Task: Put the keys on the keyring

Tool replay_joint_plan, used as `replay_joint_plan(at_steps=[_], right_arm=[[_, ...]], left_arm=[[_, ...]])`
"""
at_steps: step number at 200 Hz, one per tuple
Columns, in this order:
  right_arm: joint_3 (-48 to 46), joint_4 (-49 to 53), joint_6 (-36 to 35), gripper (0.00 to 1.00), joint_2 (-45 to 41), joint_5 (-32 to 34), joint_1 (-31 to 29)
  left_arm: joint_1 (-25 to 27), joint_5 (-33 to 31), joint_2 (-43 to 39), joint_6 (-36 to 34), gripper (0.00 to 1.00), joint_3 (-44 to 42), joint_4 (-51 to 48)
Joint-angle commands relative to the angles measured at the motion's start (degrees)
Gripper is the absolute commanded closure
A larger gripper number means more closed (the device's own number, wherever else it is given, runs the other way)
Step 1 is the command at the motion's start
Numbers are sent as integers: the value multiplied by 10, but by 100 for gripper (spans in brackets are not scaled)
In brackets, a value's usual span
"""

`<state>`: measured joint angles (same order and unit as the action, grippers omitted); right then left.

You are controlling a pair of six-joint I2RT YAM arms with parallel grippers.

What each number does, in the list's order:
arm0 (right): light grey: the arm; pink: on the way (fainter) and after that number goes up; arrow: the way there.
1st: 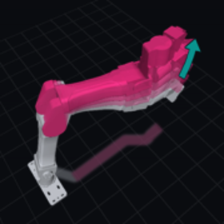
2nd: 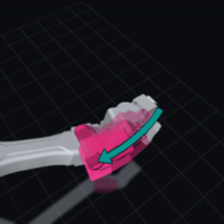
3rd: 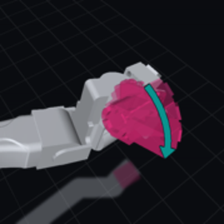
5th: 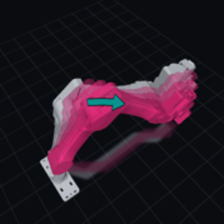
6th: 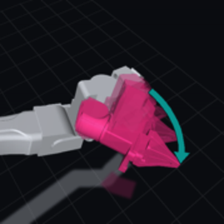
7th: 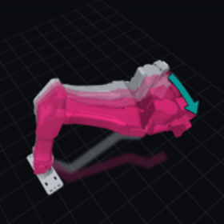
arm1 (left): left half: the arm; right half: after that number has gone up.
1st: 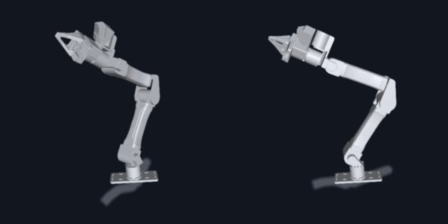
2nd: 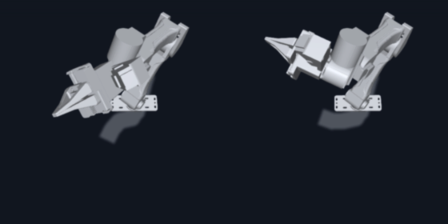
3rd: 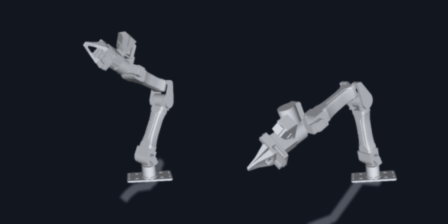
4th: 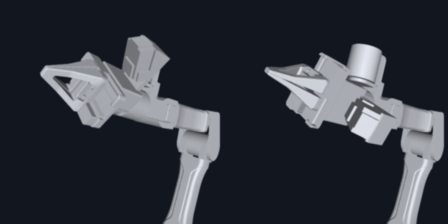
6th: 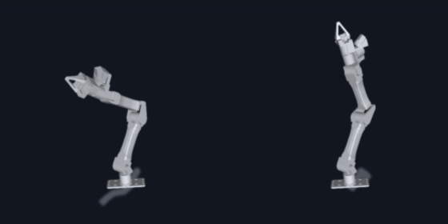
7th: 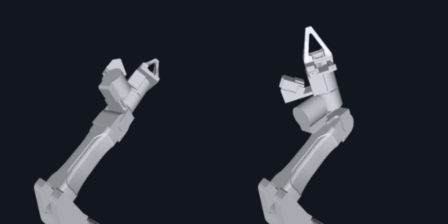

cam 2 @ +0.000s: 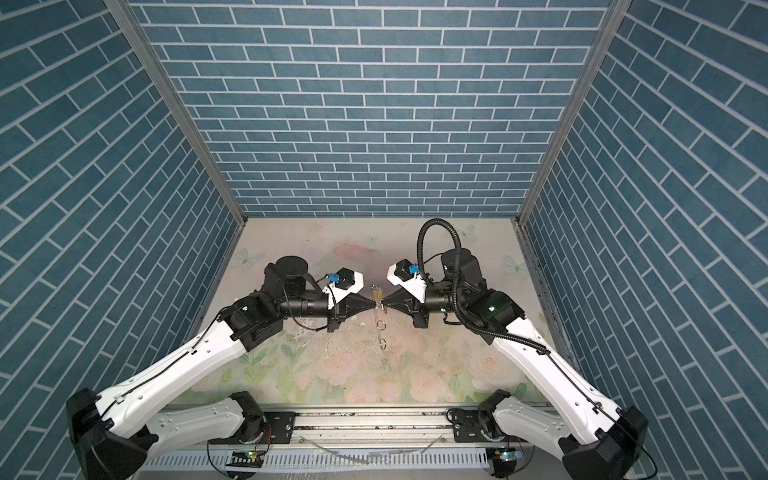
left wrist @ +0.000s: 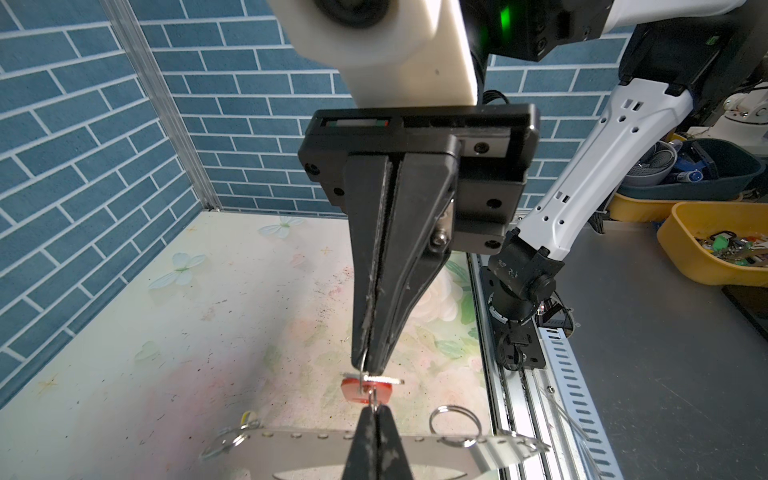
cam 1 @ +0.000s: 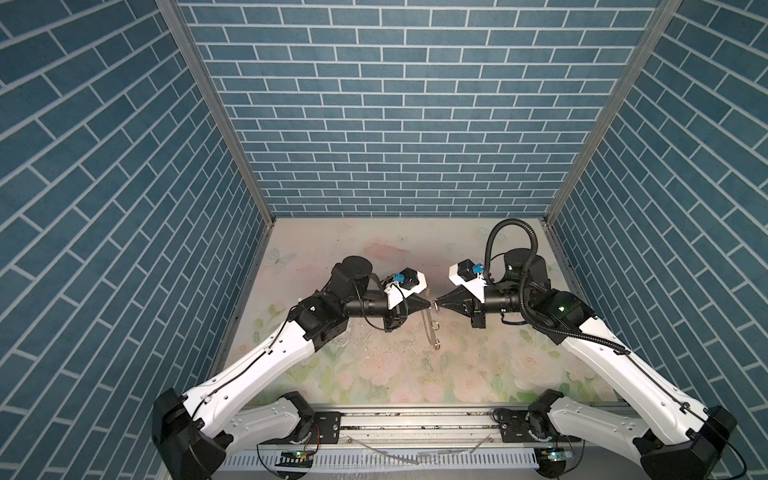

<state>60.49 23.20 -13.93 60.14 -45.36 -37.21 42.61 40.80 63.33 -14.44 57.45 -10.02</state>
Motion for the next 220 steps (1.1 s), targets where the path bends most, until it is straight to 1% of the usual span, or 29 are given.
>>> replay_joint_plan(at_steps=[1,124,220], right_arm=[[29,12,-23,100,-1,-21,1],[30,10,-23,100,-9,-42,2],[32,19,-21,100,4,-60,2]], left_arm=[[-2,3,-6,-7,100,10,10],[-2,1,2,-9,100,16,3],[-2,-5,0,-13,100,19,0]])
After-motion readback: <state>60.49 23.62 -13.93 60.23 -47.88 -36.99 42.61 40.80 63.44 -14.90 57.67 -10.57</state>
